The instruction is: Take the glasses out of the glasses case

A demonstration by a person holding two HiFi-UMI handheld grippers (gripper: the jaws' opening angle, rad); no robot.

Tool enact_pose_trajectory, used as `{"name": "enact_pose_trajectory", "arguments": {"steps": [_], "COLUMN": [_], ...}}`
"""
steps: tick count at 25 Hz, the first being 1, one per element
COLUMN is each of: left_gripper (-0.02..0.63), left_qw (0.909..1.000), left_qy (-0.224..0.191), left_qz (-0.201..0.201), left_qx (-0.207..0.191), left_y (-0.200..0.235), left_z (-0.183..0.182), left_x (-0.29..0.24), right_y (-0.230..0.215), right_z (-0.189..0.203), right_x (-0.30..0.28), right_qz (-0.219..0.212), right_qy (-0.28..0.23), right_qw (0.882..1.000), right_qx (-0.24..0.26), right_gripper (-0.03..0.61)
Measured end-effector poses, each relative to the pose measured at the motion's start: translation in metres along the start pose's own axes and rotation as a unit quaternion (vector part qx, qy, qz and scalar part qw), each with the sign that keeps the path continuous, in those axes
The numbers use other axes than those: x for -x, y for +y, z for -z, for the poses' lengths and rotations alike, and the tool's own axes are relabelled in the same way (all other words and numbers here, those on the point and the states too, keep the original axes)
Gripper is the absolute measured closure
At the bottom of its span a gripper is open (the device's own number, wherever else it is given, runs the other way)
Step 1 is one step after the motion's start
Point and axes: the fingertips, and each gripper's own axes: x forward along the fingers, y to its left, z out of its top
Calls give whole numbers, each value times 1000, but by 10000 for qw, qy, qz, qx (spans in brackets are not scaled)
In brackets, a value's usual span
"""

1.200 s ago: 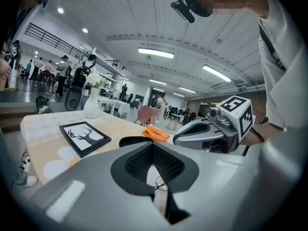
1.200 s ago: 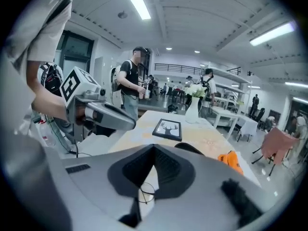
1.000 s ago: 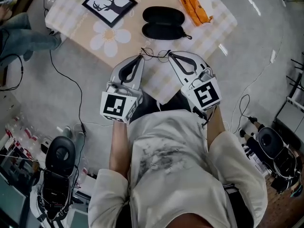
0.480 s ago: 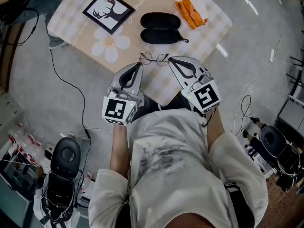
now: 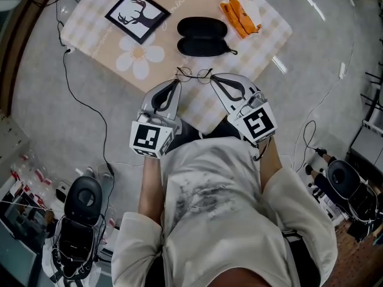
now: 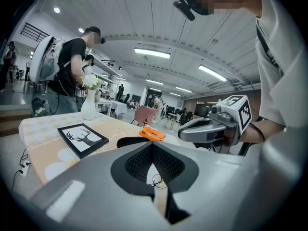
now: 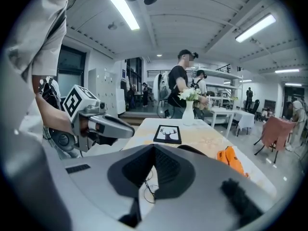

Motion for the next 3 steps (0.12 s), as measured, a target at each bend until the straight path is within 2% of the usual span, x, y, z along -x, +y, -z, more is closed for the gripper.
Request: {"name": "enact_pose_trajectory", "arguments": {"steps": [3], "left_gripper": [606], "left_qw": [10000], "left_qy": [12], "left_qz": [0], "left_qx": [6], "left_y": [-2], "left_z": [1], "left_x": [-1], "right_y": [1], "right_z": [1], "right_x": [1], "right_qz": [-13], "right_qy": [-23], "right_qw": [10000], "right_qx": [-29], "right_gripper": [563]}}
